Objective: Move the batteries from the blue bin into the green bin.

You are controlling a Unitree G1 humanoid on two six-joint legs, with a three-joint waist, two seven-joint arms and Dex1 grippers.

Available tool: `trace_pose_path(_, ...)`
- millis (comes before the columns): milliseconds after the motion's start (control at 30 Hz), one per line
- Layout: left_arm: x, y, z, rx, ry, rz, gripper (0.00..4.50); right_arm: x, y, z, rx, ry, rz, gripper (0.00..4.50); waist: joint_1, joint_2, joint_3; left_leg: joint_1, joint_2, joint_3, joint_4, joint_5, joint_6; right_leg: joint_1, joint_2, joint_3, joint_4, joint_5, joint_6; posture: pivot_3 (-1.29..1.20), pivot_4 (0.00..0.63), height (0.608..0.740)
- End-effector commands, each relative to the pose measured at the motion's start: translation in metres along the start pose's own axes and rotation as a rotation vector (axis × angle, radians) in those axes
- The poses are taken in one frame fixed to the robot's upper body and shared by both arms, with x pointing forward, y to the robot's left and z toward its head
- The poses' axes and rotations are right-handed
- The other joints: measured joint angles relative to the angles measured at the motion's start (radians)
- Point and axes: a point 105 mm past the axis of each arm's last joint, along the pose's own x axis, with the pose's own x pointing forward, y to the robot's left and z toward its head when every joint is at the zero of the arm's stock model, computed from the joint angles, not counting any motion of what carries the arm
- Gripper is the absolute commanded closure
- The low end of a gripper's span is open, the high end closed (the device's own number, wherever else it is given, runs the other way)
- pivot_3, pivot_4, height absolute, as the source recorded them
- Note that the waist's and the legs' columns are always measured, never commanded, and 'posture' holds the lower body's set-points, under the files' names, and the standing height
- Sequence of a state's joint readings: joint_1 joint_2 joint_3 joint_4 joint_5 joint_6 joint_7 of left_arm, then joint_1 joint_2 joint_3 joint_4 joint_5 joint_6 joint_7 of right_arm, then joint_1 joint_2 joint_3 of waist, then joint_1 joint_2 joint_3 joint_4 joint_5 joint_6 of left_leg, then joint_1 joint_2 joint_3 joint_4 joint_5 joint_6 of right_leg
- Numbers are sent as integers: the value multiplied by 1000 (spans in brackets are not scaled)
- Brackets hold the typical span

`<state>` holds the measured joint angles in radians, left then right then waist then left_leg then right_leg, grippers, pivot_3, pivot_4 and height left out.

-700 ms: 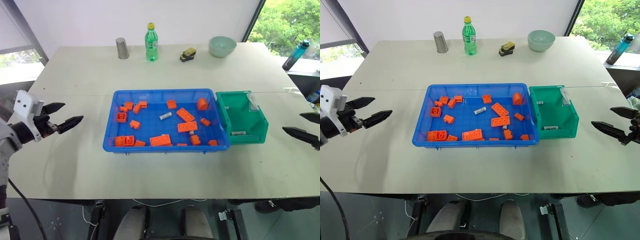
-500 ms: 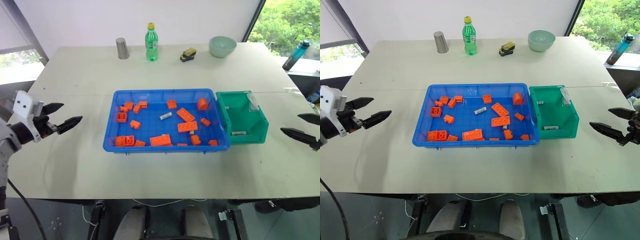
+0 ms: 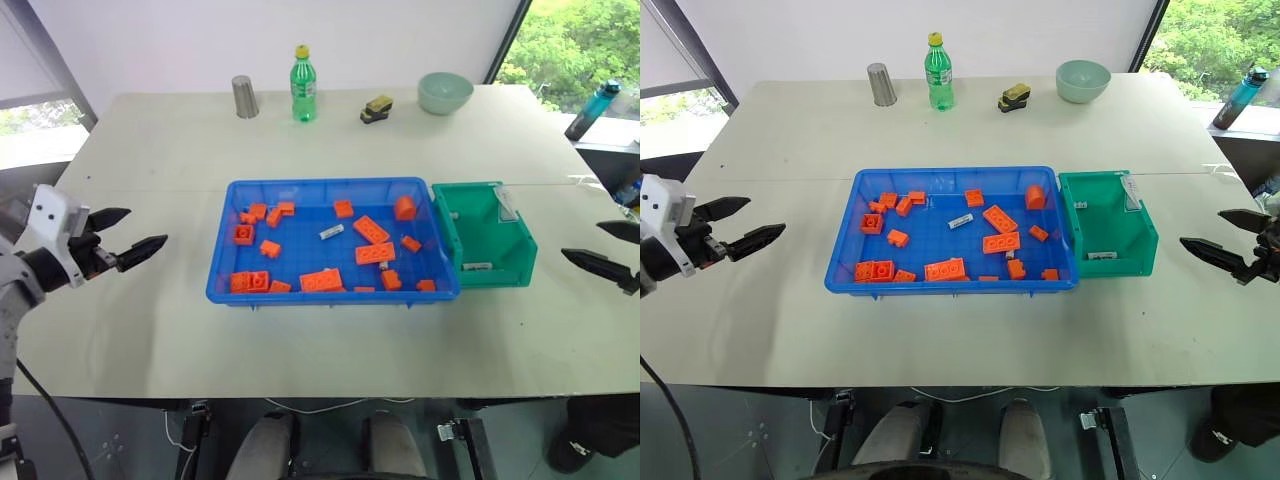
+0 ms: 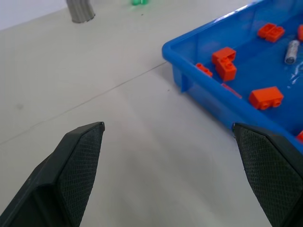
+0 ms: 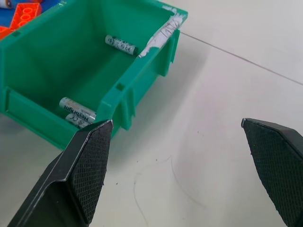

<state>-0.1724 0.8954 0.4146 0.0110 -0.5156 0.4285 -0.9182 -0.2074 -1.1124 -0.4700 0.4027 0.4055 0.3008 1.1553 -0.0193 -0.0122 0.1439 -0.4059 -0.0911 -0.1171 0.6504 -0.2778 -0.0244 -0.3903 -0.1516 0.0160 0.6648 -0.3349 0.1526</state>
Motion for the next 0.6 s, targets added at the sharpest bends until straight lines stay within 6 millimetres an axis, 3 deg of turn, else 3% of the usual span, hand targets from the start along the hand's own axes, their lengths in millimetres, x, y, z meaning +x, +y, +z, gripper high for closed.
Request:
trace_pose_path(33, 3, -15, 25, 48, -56, -94, 0, 6, 9, 42, -90, -66, 77, 23, -1, 1, 1, 0, 0, 0, 0, 0, 0, 0, 0, 0, 0, 0, 0, 0, 150, 727)
trace_pose_path(167, 9, -35, 41, 52, -69, -241, 0, 30, 41, 82, -189, -120, 259, 23, -6, 3, 2, 0, 1, 0, 0, 0, 0, -1, 0, 0, 0, 0, 0, 0, 150, 727)
trace_pose_path(333, 15, -66, 54, 108, -43, -436, 0, 85, 104, 131, -342, -194, 516, 23, -25, 4, 3, -1, 1, 0, -1, 0, 0, -2, 1, -1, 0, 0, 0, 0, 150, 727)
trace_pose_path(467, 21, -79, 61, 146, -32, -540, 0, 131, 155, 151, -418, -197, 685, 23, -30, 4, 3, -1, 1, -1, -1, 0, -1, -3, 1, -1, 1, 0, 0, 0, 150, 727)
trace_pose_path(600, 29, -88, 65, 173, -35, -597, 0, 181, 195, 150, -453, -150, 770, 23, -30, 3, 3, -3, 0, -1, -1, 0, -1, -4, 1, -1, 2, 0, 0, 0, 150, 727)
